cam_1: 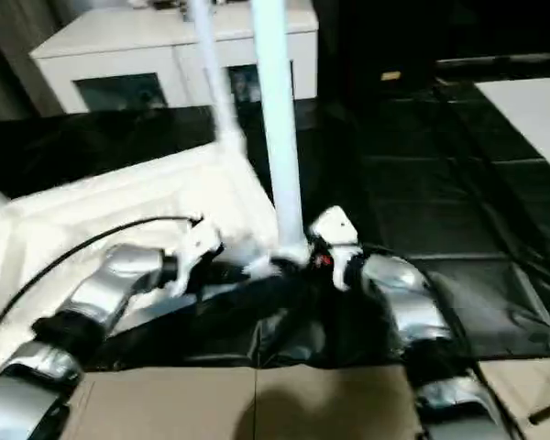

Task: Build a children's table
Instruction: Rotate leg to tighten

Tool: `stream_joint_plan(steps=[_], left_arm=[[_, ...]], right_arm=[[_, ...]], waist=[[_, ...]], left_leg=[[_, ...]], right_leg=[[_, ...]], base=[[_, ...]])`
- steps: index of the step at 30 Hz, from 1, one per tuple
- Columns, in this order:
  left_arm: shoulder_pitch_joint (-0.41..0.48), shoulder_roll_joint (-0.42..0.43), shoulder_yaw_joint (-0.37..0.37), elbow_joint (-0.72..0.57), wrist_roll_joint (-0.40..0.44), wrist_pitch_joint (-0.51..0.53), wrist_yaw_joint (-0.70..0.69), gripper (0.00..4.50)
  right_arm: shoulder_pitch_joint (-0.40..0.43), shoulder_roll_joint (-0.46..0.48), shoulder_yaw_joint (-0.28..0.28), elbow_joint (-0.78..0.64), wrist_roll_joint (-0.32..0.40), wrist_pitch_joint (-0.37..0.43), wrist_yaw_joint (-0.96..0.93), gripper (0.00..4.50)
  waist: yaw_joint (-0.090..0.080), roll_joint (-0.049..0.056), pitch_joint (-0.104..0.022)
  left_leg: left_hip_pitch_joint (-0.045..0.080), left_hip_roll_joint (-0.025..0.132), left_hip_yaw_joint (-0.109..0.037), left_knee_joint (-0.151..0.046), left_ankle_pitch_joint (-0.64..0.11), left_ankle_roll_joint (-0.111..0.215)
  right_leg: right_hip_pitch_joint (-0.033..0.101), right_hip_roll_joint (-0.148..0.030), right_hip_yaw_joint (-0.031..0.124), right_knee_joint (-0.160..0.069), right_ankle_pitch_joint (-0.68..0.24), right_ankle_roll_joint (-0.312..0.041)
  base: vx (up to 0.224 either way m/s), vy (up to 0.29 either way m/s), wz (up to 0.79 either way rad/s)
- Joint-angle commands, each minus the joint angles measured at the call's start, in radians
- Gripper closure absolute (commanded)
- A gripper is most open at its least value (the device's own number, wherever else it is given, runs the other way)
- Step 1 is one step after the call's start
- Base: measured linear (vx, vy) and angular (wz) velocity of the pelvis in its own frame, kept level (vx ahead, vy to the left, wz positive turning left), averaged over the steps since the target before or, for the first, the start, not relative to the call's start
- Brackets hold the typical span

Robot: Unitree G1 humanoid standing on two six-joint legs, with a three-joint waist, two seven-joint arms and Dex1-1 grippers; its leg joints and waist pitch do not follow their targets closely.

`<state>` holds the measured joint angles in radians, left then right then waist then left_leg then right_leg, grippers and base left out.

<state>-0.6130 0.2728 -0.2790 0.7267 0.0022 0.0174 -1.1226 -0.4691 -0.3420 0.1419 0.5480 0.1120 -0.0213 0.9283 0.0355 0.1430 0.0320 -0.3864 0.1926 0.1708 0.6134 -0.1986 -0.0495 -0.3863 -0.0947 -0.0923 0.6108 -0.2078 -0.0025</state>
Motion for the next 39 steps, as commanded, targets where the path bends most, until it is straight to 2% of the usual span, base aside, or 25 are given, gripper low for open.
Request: stream_joint_plan(steps=[1,2,3,6,10,11,12,14,22,23,25,32,39], left_arm=[[0.025,0.02,-0.041,-0.049,-0.014,0.0,-0.104,4.5],[0.028,0.025,-0.041,-0.055,-0.016,0.0,-0.112,4.5],[0.039,0.045,-0.044,-0.08,-0.022,0.005,-0.145,4.5],[0.06,0.089,-0.047,-0.126,-0.032,0.02,-0.211,4.5],[0.063,0.102,-0.042,-0.132,-0.036,0.023,-0.218,4.5],[0.062,0.105,-0.04,-0.129,-0.036,0.023,-0.216,4.5],[0.061,0.106,-0.037,-0.127,-0.036,0.023,-0.213,4.5],[0.063,0.109,-0.034,-0.133,-0.039,0.028,-0.209,4.5],[0.068,0.111,-0.035,-0.143,-0.04,0.035,-0.201,4.5],[0.069,0.111,-0.036,-0.143,-0.04,0.035,-0.2,4.5],[0.069,0.111,-0.036,-0.143,-0.04,0.035,-0.199,4.5],[0.071,0.115,-0.038,-0.145,-0.037,0.037,-0.197,4.5],[0.07,0.118,-0.037,-0.142,-0.036,0.036,-0.193,4.5]], right_arm=[[0.004,-0.005,0.025,-0.053,0.024,0.002,0.071,0.71],[0.005,-0.008,0.026,-0.058,0.027,0.005,0.08,0.71],[0.011,-0.018,0.029,-0.08,0.047,0.022,0.119,0.71],[0.02,-0.045,0.053,-0.122,0.069,0.054,0.209,0.71],[0.025,-0.071,0.076,-0.132,0.059,0.06,0.262,0.71],[0.025,-0.079,0.083,-0.133,0.056,0.062,0.276,0.71],[0.024,-0.084,0.087,-0.132,0.052,0.061,0.285,0.71],[0.026,-0.097,0.094,-0.137,0.047,0.063,0.3,0.71],[0.02,-0.099,0.096,-0.125,0.033,0.063,0.294,0.71],[0.017,-0.096,0.094,-0.122,0.036,0.066,0.29,0.89],[0.013,-0.093,0.094,-0.118,0.038,0.069,0.287,0.89],[0.011,-0.096,0.103,-0.106,0.018,0.061,0.284,1.65],[0.008,-0.095,0.105,-0.094,0.01,0.055,0.275,1.8]], waist=[[0.005,-0.011,-0.059],[0.005,-0.011,-0.059],[0.01,-0.012,-0.059],[0.014,-0.013,-0.058],[0.016,-0.012,-0.059],[0.017,-0.022,-0.06],[0.018,-0.019,-0.06],[0.018,-0.022,-0.059],[0.019,-0.022,-0.06],[0.019,-0.021,-0.061],[0.019,-0.022,-0.061],[0.02,-0.022,-0.062],[0.019,-0.021,-0.062]], left_leg=[[0.013,0.043,-0.013,-0.075,-0.174,0.147],[0.013,0.043,-0.013,-0.075,-0.174,0.147],[0.016,0.045,-0.013,-0.078,-0.193,0.131],[0.015,0.045,-0.013,-0.081,-0.197,0.116],[0.013,0.041,-0.012,-0.077,-0.173,0.115],[0.012,0.04,-0.011,-0.076,-0.17,0.115],[0.01,0.04,-0.013,-0.077,-0.166,0.114],[0.011,0.04,-0.012,-0.076,-0.159,0.117],[0.01,0.039,-0.012,-0.073,-0.139,0.124],[0.011,0.039,-0.012,-0.073,-0.136,0.125],[0.011,0.039,-0.012,-0.072,-0.134,0.127],[0.011,0.039,-0.012,-0.071,-0.129,0.127],[0.01,0.038,-0.012,-0.069,-0.123,0.132]], right_leg=[[0.045,-0.057,0.041,-0.062,-0.045,-0.271],[0.045,-0.057,0.041,-0.062,-0.045,-0.271],[0.045,-0.056,0.043,-0.062,-0.056,-0.269],[0.046,-0.058,0.044,-0.061,-0.055,-0.265],[0.046,-0.058,0.044,-0.059,-0.029,-0.261],[0.048,-0.058,0.044,-0.06,-0.028,-0.261],[0.049,-0.059,0.044,-0.058,-0.029,-0.261],[0.048,-0.059,0.044,-0.06,-0.04,-0.258],[0.047,-0.058,0.044,-0.059,-0.046,-0.257],[0.047,-0.058,0.043,-0.059,-0.043,-0.258],[0.047,-0.058,0.043,-0.059,-0.039,-0.259],[0.048,-0.057,0.043,-0.058,-0.039,-0.259],[0.048,-0.057,0.042,-0.057,-0.028,-0.262]], base=[[0.0,0.0,0.0],[0.0,0.0,0.0],[0.0,0.0,0.0],[0.0,0.0,0.0],[0.0,0.0,0.0],[0.0,0.0,0.0],[0.0,0.0,0.0],[0.0,0.0,0.0],[0.0,0.0,0.0],[0.0,0.0,0.0],[0.0,0.0,0.0],[0.0,0.0,0.0],[0.0,0.0,0.0]])
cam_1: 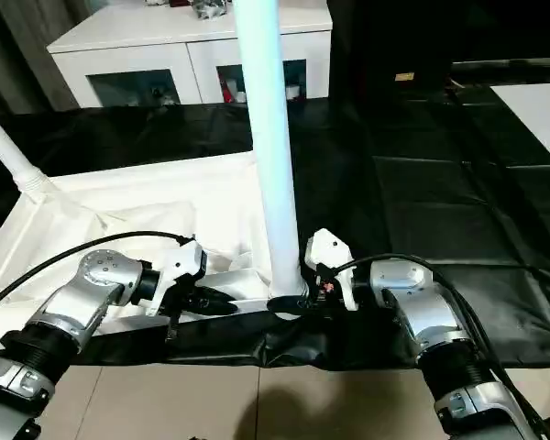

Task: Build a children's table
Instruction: Rotate leg to tighten

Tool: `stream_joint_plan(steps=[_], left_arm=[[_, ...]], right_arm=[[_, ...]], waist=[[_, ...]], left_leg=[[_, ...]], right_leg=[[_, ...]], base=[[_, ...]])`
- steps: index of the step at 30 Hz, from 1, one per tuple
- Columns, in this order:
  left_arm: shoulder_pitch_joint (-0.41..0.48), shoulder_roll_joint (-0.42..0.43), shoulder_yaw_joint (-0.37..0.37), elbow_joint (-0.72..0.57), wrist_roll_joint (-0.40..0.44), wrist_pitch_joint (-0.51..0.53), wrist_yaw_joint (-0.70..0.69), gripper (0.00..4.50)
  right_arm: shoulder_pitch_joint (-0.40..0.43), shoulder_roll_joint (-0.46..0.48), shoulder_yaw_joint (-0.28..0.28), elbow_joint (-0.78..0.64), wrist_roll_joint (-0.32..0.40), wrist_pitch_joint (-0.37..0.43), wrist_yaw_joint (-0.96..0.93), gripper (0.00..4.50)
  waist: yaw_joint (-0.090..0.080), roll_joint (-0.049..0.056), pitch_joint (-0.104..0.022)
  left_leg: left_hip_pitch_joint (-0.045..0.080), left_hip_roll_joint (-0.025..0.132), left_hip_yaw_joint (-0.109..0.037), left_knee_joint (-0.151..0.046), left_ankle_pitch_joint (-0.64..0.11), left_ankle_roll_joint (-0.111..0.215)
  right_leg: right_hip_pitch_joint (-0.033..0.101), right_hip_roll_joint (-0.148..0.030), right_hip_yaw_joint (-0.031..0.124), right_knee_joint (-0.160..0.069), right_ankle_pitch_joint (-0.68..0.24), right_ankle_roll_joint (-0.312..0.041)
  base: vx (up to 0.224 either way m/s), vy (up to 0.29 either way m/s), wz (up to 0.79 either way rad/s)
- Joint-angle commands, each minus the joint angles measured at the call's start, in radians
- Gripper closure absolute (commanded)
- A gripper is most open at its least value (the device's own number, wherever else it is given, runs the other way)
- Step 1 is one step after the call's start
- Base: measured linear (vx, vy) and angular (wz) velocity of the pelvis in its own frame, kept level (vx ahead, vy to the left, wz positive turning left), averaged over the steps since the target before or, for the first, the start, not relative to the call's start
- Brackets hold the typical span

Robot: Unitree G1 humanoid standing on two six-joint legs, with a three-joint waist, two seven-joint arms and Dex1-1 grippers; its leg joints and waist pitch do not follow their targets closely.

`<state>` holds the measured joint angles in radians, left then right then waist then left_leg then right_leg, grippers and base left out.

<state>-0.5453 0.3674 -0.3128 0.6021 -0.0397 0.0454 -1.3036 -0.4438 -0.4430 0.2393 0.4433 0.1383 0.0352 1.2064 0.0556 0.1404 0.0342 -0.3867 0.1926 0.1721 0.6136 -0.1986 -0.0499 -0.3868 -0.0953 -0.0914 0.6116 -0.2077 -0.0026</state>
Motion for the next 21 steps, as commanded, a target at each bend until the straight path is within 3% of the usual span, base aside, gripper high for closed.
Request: stream_joint_plan(steps=[1,4,8,11,15,16,21], left_arm=[[0.002,0.023,-0.003,-0.016,0.007,0.007,-0.01,4.5],[-0.009,0.008,0.004,0.01,0.024,0.0,0.047,4.5],[-0.04,-0.023,0.02,0.077,0.059,-0.001,0.17,4.5],[-0.092,-0.078,0.045,0.154,0.081,0.016,0.328,4.5],[-0.136,-0.126,0.059,0.207,0.087,0.029,0.431,4.5],[-0.164,-0.159,0.07,0.248,0.089,0.035,0.493,4.5],[-0.228,-0.246,0.113,0.363,0.087,0.061,0.683,4.5]], right_arm=[[-0.017,0.008,0.007,0.012,-0.016,-0.002,-0.008,1.81],[-0.029,0.045,-0.015,0.054,-0.033,0.002,-0.111,1.81],[-0.048,0.108,-0.039,0.109,-0.065,0.029,-0.279,1.83],[-0.049,0.212,-0.072,0.141,-0.074,0.081,-0.481,1.83],[-0.06,0.285,-0.087,0.173,-0.089,0.118,-0.622,1.83],[-0.071,0.315,-0.076,0.206,-0.118,0.128,-0.679,1.83],[-0.125,0.384,-0.086,0.323,-0.178,0.149,-0.902,1.84]], waist=[[0.0,-0.018,-0.065],[-0.002,-0.018,-0.064],[-0.016,-0.019,-0.058],[-0.027,-0.018,-0.055],[-0.033,-0.018,-0.056],[-0.034,-0.014,-0.056],[-0.037,-0.016,-0.053]], left_leg=[[0.011,0.038,-0.013,-0.069,-0.122,0.132],[0.011,0.038,-0.013,-0.07,-0.125,0.13],[0.014,0.034,-0.014,-0.077,-0.185,0.08],[0.012,0.033,-0.015,-0.081,-0.192,0.064],[0.014,0.03,-0.016,-0.083,-0.204,0.049],[0.016,0.03,-0.016,-0.083,-0.205,0.047],[0.017,0.026,-0.015,-0.084,-0.217,0.037]], right_leg=[[0.049,-0.056,0.041,-0.057,-0.028,-0.262],[0.047,-0.056,0.041,-0.058,-0.035,-0.262],[0.047,-0.056,0.042,-0.068,-0.131,-0.245],[0.048,-0.057,0.043,-0.072,-0.158,-0.233],[0.046,-0.057,0.043,-0.076,-0.178,-0.222],[0.044,-0.057,0.043,-0.076,-0.176,-0.224],[0.042,-0.056,0.044,-0.082,-0.185,-0.225]], base=[[0.0,0.0,0.0],[0.0,0.0,0.0],[0.0,0.0,0.0],[0.0,0.0,0.0],[0.0,0.0,0.0],[0.0,0.0,0.0],[0.0,0.0,0.0]])
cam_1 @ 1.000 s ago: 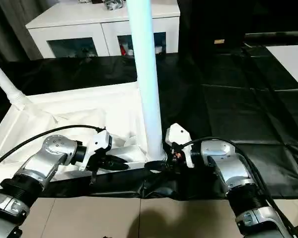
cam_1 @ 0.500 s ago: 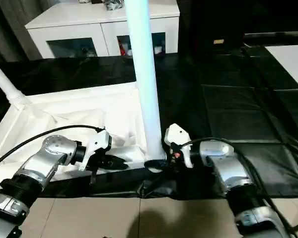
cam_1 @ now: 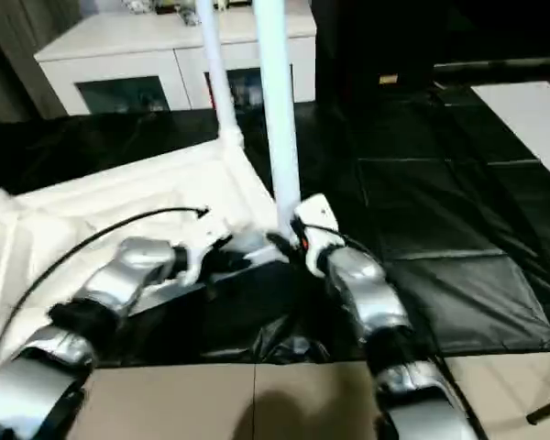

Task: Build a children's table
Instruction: Rotate leg to tighten

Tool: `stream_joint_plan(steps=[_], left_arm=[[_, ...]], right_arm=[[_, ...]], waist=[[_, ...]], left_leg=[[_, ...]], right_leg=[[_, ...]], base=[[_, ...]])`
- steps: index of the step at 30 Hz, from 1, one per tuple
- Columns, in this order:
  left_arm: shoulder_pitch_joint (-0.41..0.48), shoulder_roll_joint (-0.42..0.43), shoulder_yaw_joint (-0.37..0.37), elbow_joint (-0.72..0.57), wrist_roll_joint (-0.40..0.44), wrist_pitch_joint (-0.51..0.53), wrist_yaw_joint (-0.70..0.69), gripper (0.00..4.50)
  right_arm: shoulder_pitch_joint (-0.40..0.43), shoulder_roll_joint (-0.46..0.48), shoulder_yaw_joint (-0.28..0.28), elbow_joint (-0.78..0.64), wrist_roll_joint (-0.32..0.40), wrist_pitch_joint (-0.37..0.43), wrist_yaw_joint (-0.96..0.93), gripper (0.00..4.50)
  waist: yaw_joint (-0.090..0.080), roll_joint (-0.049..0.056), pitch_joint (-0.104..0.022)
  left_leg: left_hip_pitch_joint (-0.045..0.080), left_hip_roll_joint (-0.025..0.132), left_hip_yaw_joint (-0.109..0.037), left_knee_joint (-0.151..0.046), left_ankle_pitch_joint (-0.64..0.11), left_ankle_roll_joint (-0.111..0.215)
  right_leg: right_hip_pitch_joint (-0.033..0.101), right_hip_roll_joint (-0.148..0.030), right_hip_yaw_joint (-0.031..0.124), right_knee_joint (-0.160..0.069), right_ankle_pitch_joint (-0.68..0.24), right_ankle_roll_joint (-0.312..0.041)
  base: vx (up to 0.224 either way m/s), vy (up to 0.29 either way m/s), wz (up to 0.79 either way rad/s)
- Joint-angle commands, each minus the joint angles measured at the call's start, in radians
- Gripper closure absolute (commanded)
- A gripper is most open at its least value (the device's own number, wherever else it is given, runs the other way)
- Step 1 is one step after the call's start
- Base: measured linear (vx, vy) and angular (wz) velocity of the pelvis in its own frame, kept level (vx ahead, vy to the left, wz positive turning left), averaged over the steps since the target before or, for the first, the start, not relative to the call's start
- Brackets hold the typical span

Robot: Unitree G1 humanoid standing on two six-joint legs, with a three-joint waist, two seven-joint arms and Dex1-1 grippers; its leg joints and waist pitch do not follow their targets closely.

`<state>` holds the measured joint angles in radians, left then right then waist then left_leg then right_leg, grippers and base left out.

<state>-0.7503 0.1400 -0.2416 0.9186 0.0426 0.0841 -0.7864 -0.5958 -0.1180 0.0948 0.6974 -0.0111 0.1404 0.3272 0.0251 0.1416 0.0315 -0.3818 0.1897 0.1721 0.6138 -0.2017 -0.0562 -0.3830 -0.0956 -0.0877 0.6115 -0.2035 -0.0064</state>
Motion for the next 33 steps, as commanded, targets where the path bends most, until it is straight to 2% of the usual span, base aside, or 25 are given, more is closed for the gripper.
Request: stream_joint_plan(steps=[1,3,7,8,9,12,13,14,15,16,17,18,19,21,22,23,24,25,26,27,28,29,31,32,33], left_arm=[[-0.035,-0.033,0.041,0.072,0.013,0.016,0.203,4.5],[-0.058,-0.065,0.048,0.105,0.014,-0.005,0.25,4.5],[-0.071,-0.08,0.047,0.125,0.014,-0.034,0.238,4.5],[-0.072,-0.081,0.044,0.127,0.015,-0.04,0.227,4.5],[-0.073,-0.082,0.043,0.134,0.017,-0.048,0.214,4.5],[-0.072,-0.081,0.037,0.148,0.022,-0.075,0.19,4.5],[-0.07,-0.078,0.034,0.153,0.024,-0.092,0.176,4.5],[-0.07,-0.077,0.034,0.156,0.025,-0.1,0.171,4.5],[-0.07,-0.077,0.035,0.159,0.025,-0.11,0.167,4.5],[-0.07,-0.077,0.035,0.159,0.025,-0.11,0.167,4.5],[-0.069,-0.076,0.035,0.158,0.023,-0.128,0.156,4.5],[-0.068,-0.076,0.035,0.158,0.022,-0.133,0.152,4.5],[-0.069,-0.075,0.035,0.16,0.021,-0.155,0.144,4.5],[-0.07,-0.075,0.036,0.162,0.022,-0.189,0.146,4.5],[-0.075,-0.077,0.05,0.163,0.017,-0.226,0.164,4.5],[-0.078,-0.078,0.061,0.163,0.01,-0.242,0.173,4.5],[-0.083,-0.078,0.08,0.158,-0.007,-0.247,0.163,4.5],[-0.088,-0.075,0.097,0.149,-0.026,-0.244,0.139,4.5],[-0.091,-0.07,0.113,0.137,-0.046,-0.241,0.111,4.22],[-0.091,-0.066,0.117,0.13,-0.052,-0.238,0.1,4.22],[-0.088,-0.05,0.125,0.099,-0.068,-0.222,0.06,4.06],[-0.082,-0.039,0.125,0.079,-0.075,-0.211,0.033,3.91],[-0.06,-0.011,0.119,0.024,-0.088,-0.17,-0.029,3.85],[-0.027,0.023,0.103,-0.04,-0.097,-0.124,-0.092,3.8],[-0.003,0.045,0.092,-0.085,-0.102,-0.093,-0.131,3.68]], right_arm=[[0.012,0.071,0.055,0.095,-0.042,0.046,-0.068,1.84],[-0.028,0.093,0.046,0.151,-0.062,0.042,-0.159,1.84],[-0.049,0.108,0.023,0.176,-0.053,0.018,-0.183,1.84],[-0.05,0.11,0.013,0.176,-0.043,0.007,-0.177,1.28],[-0.05,0.113,-0.003,0.172,-0.028,-0.011,-0.171,1.14],[-0.042,0.109,-0.027,0.146,0.001,-0.038,-0.14,0.97],[-0.027,0.087,-0.029,0.109,-0.001,-0.059,-0.143,0.86],[-0.021,0.076,-0.028,0.093,-0.005,-0.07,-0.149,0.78],[-0.009,0.062,-0.026,0.066,-0.005,-0.083,-0.136,0.71],[-0.009,0.062,-0.026,0.066,-0.005,-0.083,-0.136,0.63],[0.025,0.032,-0.022,-0.008,0.011,-0.075,-0.073,0.63],[0.036,0.021,-0.02,-0.031,0.015,-0.073,-0.052,0.63],[0.074,-0.017,-0.01,-0.104,0.027,-0.069,0.023,0.63],[0.124,-0.069,0.003,-0.197,0.051,-0.057,0.124,0.63],[0.18,-0.133,0.022,-0.294,0.078,-0.049,0.23,0.63],[0.206,-0.167,0.032,-0.337,0.087,-0.051,0.277,0.63],[0.235,-0.205,0.04,-0.378,0.098,-0.053,0.319,0.63],[0.265,-0.245,0.044,-0.419,0.109,-0.052,0.361,0.63],[0.292,-0.281,0.045,-0.456,0.119,-0.051,0.398,0.58],[0.301,-0.291,0.044,-0.468,0.124,-0.047,0.41,0.58],[0.331,-0.32,0.036,-0.509,0.149,-0.022,0.449,0.56],[0.34,-0.329,0.033,-0.518,0.155,-0.017,0.462,0.56],[0.356,-0.341,0.033,-0.531,0.159,-0.006,0.48,0.56],[0.364,-0.343,0.038,-0.54,0.154,0.001,0.485,0.56],[0.371,-0.344,0.042,-0.548,0.152,0.005,0.487,0.56]], waist=[[-0.006,-0.018,-0.051],[-0.004,-0.022,-0.052],[0.0,-0.021,-0.055],[0.0,-0.021,-0.055],[0.001,-0.023,-0.055],[0.001,-0.021,-0.055],[-0.002,-0.022,-0.054],[0.0,-0.023,-0.055],[0.001,-0.027,-0.057],[0.001,-0.027,-0.057],[0.005,-0.024,-0.055],[0.008,-0.025,-0.057],[0.009,-0.02,-0.058],[0.012,-0.024,-0.059],[0.012,-0.014,-0.059],[0.014,-0.024,-0.061],[0.015,-0.025,-0.061],[0.015,-0.019,-0.058],[0.015,-0.022,-0.059],[0.015,-0.022,-0.059],[0.015,-0.019,-0.06],[0.022,-0.016,-0.064],[0.019,-0.012,-0.064],[0.018,-0.015,-0.064],[0.018,-0.029,-0.064]], left_leg=[[0.014,0.028,-0.016,-0.085,-0.223,0.041],[0.013,0.027,-0.015,-0.083,-0.219,0.057],[0.006,0.028,-0.016,-0.081,-0.183,0.087],[0.005,0.028,-0.016,-0.081,-0.18,0.093],[0.005,0.029,-0.016,-0.081,-0.18,0.097],[0.005,0.031,-0.017,-0.084,-0.19,0.1],[0.001,0.031,-0.019,-0.085,-0.191,0.099],[0.005,0.032,-0.018,-0.084,-0.187,0.102],[0.004,0.032,-0.017,-0.082,-0.172,0.106],[0.004,0.032,-0.017,-0.082,-0.172,0.106],[0.003,0.031,-0.016,-0.081,-0.163,0.118],[0.005,0.033,-0.016,-0.079,-0.157,0.122],[0.004,0.032,-0.016,-0.077,-0.148,0.131],[-0.001,0.031,-0.017,-0.074,-0.137,0.153],[-0.002,0.031,-0.018,-0.073,-0.131,0.158],[-0.003,0.031,-0.017,-0.068,-0.124,0.177],[-0.004,0.03,-0.017,-0.067,-0.118,0.182],[-0.004,0.029,-0.015,-0.066,-0.122,0.186],[-0.004,0.028,-0.015,-0.065,-0.122,0.187],[-0.005,0.028,-0.014,-0.064,-0.115,0.188],[-0.006,0.026,-0.015,-0.063,-0.109,0.188],[-0.008,0.03,-0.015,-0.06,-0.088,0.199],[-0.011,0.034,-0.018,-0.06,-0.065,0.208],[-0.012,0.035,-0.018,-0.06,-0.064,0.21],[-0.014,0.036,-0.018,-0.061,-0.051,0.218]], right_leg=[[0.04,-0.057,0.04,-0.083,-0.204,-0.216],[0.039,-0.06,0.043,-0.087,-0.212,-0.21],[0.043,-0.062,0.042,-0.084,-0.189,-0.204],[0.043,-0.062,0.042,-0.084,-0.185,-0.204],[0.043,-0.062,0.041,-0.084,-0.183,-0.203],[0.043,-0.062,0.041,-0.083,-0.183,-0.204],[0.046,-0.062,0.04,-0.082,-0.177,-0.203],[0.044,-0.062,0.041,-0.084,-0.166,-0.202],[0.045,-0.063,0.041,-0.081,-0.141,-0.208],[0.045,-0.063,0.041,-0.081,-0.141,-0.208],[0.046,-0.061,0.04,-0.081,-0.126,-0.211],[0.048,-0.062,0.041,-0.081,-0.117,-0.206],[0.048,-0.062,0.041,-0.076,-0.087,-0.211],[0.053,-0.06,0.038,-0.075,-0.047,-0.202],[0.054,-0.062,0.038,-0.073,-0.038,-0.201],[0.057,-0.061,0.038,-0.073,-0.013,-0.19],[0.056,-0.061,0.037,-0.074,-0.015,-0.191],[0.055,-0.061,0.036,-0.078,-0.041,-0.191],[0.055,-0.059,0.036,-0.079,-0.055,-0.19],[0.054,-0.06,0.036,-0.08,-0.073,-0.192],[0.054,-0.059,0.035,-0.079,-0.079,-0.195],[0.051,-0.061,0.036,-0.075,-0.073,-0.21],[0.047,-0.056,0.032,-0.069,-0.035,-0.227],[0.048,-0.056,0.031,-0.068,-0.026,-0.228],[0.049,-0.058,0.032,-0.065,-0.013,-0.233]], base=[[0.0,0.0,0.0],[0.0,0.0,0.0],[0.0,0.0,0.0],[0.0,0.0,0.0],[0.0,0.0,0.0],[0.0,0.0,0.0],[0.0,0.0,0.0],[0.0,0.0,0.0],[0.0,0.0,0.0],[0.0,0.0,0.0],[0.0,0.0,0.0],[0.0,0.0,0.0],[0.0,0.0,0.0],[0.0,0.0,0.0],[0.0,0.0,0.0],[0.0,0.0,0.0],[0.0,0.0,0.0],[0.0,0.0,0.0],[0.0,0.0,0.0],[0.0,0.0,0.0],[0.0,0.0,0.0],[0.0,0.0,0.0],[0.0,0.0,0.0],[0.0,0.0,0.0],[0.0,0.0,0.0]])
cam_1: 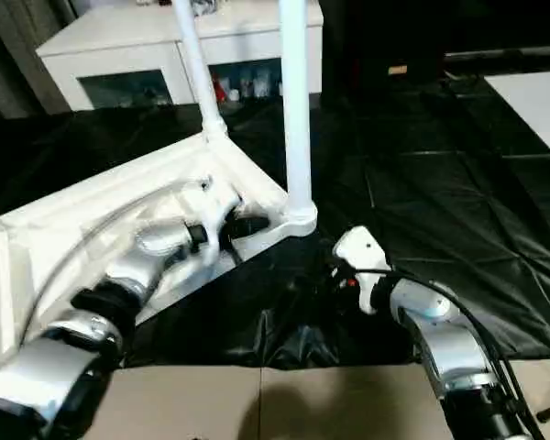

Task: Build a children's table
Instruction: Rotate leg to tighten, then rotate table base

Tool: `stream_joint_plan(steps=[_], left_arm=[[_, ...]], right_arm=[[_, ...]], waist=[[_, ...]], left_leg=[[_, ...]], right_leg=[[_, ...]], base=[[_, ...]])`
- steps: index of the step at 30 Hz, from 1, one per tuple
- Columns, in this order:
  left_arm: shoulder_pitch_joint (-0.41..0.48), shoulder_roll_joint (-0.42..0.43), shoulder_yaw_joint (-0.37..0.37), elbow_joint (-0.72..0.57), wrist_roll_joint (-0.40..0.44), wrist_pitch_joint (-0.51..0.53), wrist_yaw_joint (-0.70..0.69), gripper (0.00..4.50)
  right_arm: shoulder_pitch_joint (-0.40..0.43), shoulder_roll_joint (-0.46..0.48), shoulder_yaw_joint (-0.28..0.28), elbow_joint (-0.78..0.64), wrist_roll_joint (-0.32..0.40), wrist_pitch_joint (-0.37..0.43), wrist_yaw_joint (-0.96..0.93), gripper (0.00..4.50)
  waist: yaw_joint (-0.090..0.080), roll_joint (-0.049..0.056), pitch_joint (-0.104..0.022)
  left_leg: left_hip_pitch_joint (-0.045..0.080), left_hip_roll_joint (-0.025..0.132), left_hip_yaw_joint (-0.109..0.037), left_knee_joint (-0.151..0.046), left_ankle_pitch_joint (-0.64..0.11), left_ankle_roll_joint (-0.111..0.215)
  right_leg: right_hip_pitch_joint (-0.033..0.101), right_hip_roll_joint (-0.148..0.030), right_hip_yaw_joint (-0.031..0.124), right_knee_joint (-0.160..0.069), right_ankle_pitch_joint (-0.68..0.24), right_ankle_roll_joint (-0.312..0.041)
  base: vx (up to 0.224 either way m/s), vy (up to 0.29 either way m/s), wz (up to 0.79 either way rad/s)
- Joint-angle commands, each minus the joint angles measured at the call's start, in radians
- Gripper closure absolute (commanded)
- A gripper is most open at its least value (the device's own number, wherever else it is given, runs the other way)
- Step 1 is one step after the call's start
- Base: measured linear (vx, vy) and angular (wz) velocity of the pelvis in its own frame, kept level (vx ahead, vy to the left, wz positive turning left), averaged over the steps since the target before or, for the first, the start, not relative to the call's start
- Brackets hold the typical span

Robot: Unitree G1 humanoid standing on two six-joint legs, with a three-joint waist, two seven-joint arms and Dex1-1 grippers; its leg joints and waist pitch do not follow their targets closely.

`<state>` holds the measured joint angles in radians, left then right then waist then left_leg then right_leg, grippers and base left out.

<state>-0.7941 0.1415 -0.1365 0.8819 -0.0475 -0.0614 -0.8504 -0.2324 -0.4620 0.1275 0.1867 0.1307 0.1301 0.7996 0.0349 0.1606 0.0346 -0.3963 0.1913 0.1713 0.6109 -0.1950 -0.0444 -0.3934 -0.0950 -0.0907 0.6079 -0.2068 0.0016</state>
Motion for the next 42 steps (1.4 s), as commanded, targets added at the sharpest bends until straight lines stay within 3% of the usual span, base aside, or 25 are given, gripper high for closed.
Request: stream_joint_plan(steps=[1,2,4,5,6,7,8,9,11,14,15,16,21,22,25,30,32,34,37,38,40,41,42], left_arm=[[0.076,0.074,-0.026,-0.117,-0.021,0.107,-0.111,3.59],[0.123,0.11,-0.039,-0.206,-0.034,0.18,-0.165,3.43],[0.15,0.133,-0.05,-0.256,-0.04,0.216,-0.196,3.36],[0.188,0.167,-0.064,-0.323,-0.046,0.265,-0.231,3.27],[0.218,0.197,-0.076,-0.378,-0.051,0.308,-0.257,3.15],[0.218,0.197,-0.076,-0.378,-0.051,0.308,-0.257,2.99],[0.253,0.231,-0.09,-0.44,-0.059,0.349,-0.282,2.95],[0.297,0.275,-0.105,-0.518,-0.065,0.405,-0.298,2.82],[0.35,0.327,-0.118,-0.604,-0.062,0.462,-0.306,2.7],[0.406,0.375,-0.119,-0.711,-0.036,0.546,-0.29,2.48],[0.406,0.375,-0.119,-0.711,-0.036,0.546,-0.29,2.38],[0.42,0.384,-0.113,-0.728,-0.016,0.563,-0.27,2.18],[0.445,0.382,-0.083,-0.766,0.007,0.611,-0.192,1.74],[0.445,0.382,-0.083,-0.766,0.007,0.611,-0.192,1.69],[0.459,0.388,-0.095,-0.791,0.021,0.641,-0.128,1.53],[0.465,0.373,-0.097,-0.782,0.045,0.63,-0.087,1.02],[0.465,0.368,-0.096,-0.782,0.048,0.63,-0.075,0.81],[0.467,0.36,-0.091,-0.783,0.049,0.626,-0.051,0.66],[0.469,0.359,-0.089,-0.786,0.048,0.618,-0.035,0.42],[0.473,0.358,-0.086,-0.792,0.044,0.615,-0.027,0.33],[0.487,0.354,-0.074,-0.812,0.03,0.613,-0.017,0.19],[0.5,0.349,-0.062,-0.826,0.022,0.605,-0.009,0.12],[0.5,0.349,-0.062,-0.826,0.022,0.605,-0.009,0.07]], right_arm=[[0.007,0.009,0.013,-0.039,0.008,0.017,0.009,0.56],[0.007,0.016,0.019,-0.048,0.012,0.021,-0.001,0.56],[0.004,0.022,0.023,-0.048,0.014,0.022,-0.004,0.56],[-0.001,0.029,0.027,-0.048,0.013,0.021,-0.01,0.56],[-0.006,0.037,0.029,-0.046,0.01,0.018,-0.018,0.56],[-0.006,0.037,0.029,-0.046,0.01,0.018,-0.018,0.56],[-0.015,0.05,0.027,-0.042,0.013,0.019,-0.028,0.56],[-0.033,0.072,0.021,-0.032,0.015,0.017,-0.041,0.56],[-0.066,0.107,0.011,-0.008,0.014,0.012,-0.072,0.56],[-0.11,0.155,-0.006,0.018,0.022,0.012,-0.112,0.56],[-0.11,0.155,-0.006,0.018,0.022,0.012,-0.112,0.56],[-0.131,0.176,-0.009,0.028,0.028,0.008,-0.123,0.56],[-0.216,0.237,-0.037,0.094,0.025,-0.033,-0.212,0.56],[-0.216,0.237,-0.037,0.094,0.025,-0.033,-0.212,0.56],[-0.329,0.272,-0.099,0.226,0.021,-0.059,-0.311,0.56],[-0.431,0.252,-0.139,0.409,-0.007,-0.107,-0.407,0.56],[-0.459,0.249,-0.154,0.46,0.0,-0.121,-0.419,0.56],[-0.523,0.239,-0.182,0.566,0.013,-0.15,-0.437,0.56],[-0.558,0.237,-0.192,0.624,0.014,-0.165,-0.443,0.56],[-0.572,0.241,-0.192,0.645,0.018,-0.17,-0.423,0.56],[-0.582,0.257,-0.176,0.658,0.029,-0.169,-0.344,0.56],[-0.569,0.252,-0.141,0.647,0.002,-0.155,-0.312,0.56],[-0.569,0.252,-0.141,0.647,0.002,-0.155,-0.312,0.56]], waist=[[0.009,-0.041,-0.067],[0.005,-0.042,-0.071],[0.006,-0.033,-0.074],[0.008,-0.041,-0.071],[0.01,-0.038,-0.069],[0.008,-0.034,-0.064],[0.015,-0.034,-0.065],[0.016,-0.037,-0.062],[0.012,-0.034,-0.059],[0.006,-0.033,-0.056],[0.006,-0.032,-0.057],[0.008,-0.03,-0.057],[0.005,-0.033,-0.062],[0.003,-0.035,-0.06],[0.0,-0.032,-0.061],[-0.002,-0.032,-0.058],[-0.003,-0.035,-0.06],[-0.004,-0.048,-0.062],[-0.003,-0.044,-0.059],[-0.005,-0.044,-0.059],[-0.002,-0.06,-0.059],[-0.001,-0.061,-0.06],[0.0,-0.058,-0.06]], left_leg=[[0.001,0.036,-0.018,-0.058,-0.052,0.208],[-0.002,0.033,-0.017,-0.053,-0.009,0.222],[0.007,0.034,-0.015,-0.046,0.009,0.231],[0.005,0.037,-0.015,-0.05,0.003,0.227],[0.007,0.038,-0.015,-0.052,-0.004,0.224],[0.007,0.038,-0.014,-0.056,-0.03,0.211],[0.016,0.045,-0.015,-0.061,-0.06,0.185],[0.016,0.047,-0.014,-0.066,-0.082,0.163],[0.012,0.045,-0.015,-0.071,-0.084,0.153],[0.023,0.04,-0.01,-0.073,-0.116,0.115],[0.021,0.039,-0.011,-0.073,-0.115,0.111],[0.028,0.038,-0.008,-0.071,-0.122,0.104],[0.017,0.031,-0.01,-0.067,-0.067,0.104],[0.017,0.028,-0.009,-0.067,-0.079,0.103],[0.019,0.028,-0.01,-0.066,-0.088,0.094],[0.022,0.025,-0.007,-0.066,-0.144,0.063],[0.014,0.022,-0.008,-0.063,-0.122,0.067],[0.013,0.021,-0.007,-0.061,-0.115,0.077],[0.013,0.021,-0.006,-0.059,-0.135,0.083],[0.012,0.021,-0.007,-0.06,-0.138,0.083],[0.009,0.023,-0.007,-0.06,-0.13,0.093],[0.009,0.024,-0.007,-0.058,-0.127,0.1],[0.007,0.025,-0.009,-0.058,-0.122,0.101]], right_leg=[[0.059,-0.06,0.036,-0.057,-0.008,-0.246],[0.056,-0.058,0.036,-0.049,0.012,-0.244],[0.047,-0.056,0.037,-0.05,0.011,-0.247],[0.046,-0.056,0.038,-0.048,0.001,-0.253],[0.043,-0.057,0.038,-0.051,-0.019,-0.251],[0.039,-0.052,0.037,-0.054,-0.059,-0.244],[0.037,-0.055,0.04,-0.055,-0.082,-0.244],[0.038,-0.055,0.042,-0.052,-0.094,-0.247],[0.037,-0.052,0.042,-0.05,-0.095,-0.242],[0.032,-0.05,0.048,-0.054,-0.096,-0.242],[0.035,-0.05,0.048,-0.052,-0.094,-0.242],[0.03,-0.047,0.048,-0.055,-0.092,-0.238],[0.041,-0.05,0.047,-0.044,-0.021,-0.241],[0.04,-0.048,0.046,-0.048,-0.04,-0.238],[0.04,-0.049,0.047,-0.047,-0.056,-0.239],[0.037,-0.047,0.048,-0.055,-0.124,-0.237],[0.045,-0.046,0.046,-0.05,-0.102,-0.236],[0.045,-0.047,0.045,-0.051,-0.1,-0.241],[0.043,-0.048,0.044,-0.054,-0.153,-0.237],[0.043,-0.047,0.043,-0.054,-0.161,-0.236],[0.044,-0.048,0.043,-0.054,-0.157,-0.234],[0.042,-0.049,0.043,-0.052,-0.152,-0.237],[0.044,-0.048,0.042,-0.048,-0.145,-0.24]], base=[[0.0,0.0,0.0],[0.0,0.0,0.0],[0.0,0.0,0.0],[0.0,0.0,0.0],[0.0,0.0,0.0],[0.0,0.0,0.0],[0.0,0.0,0.0],[0.0,0.0,0.0],[0.0,0.0,0.0],[0.0,0.0,0.0],[0.0,0.0,0.0],[0.0,0.0,0.0],[0.0,0.0,0.0],[0.0,0.0,0.0],[0.0,0.0,0.0],[0.0,0.0,0.0],[0.0,0.0,0.0],[0.0,0.0,0.0],[0.0,0.0,0.0],[0.0,0.0,0.0],[0.0,0.0,0.0],[0.0,0.0,0.0],[0.0,0.0,0.0]])
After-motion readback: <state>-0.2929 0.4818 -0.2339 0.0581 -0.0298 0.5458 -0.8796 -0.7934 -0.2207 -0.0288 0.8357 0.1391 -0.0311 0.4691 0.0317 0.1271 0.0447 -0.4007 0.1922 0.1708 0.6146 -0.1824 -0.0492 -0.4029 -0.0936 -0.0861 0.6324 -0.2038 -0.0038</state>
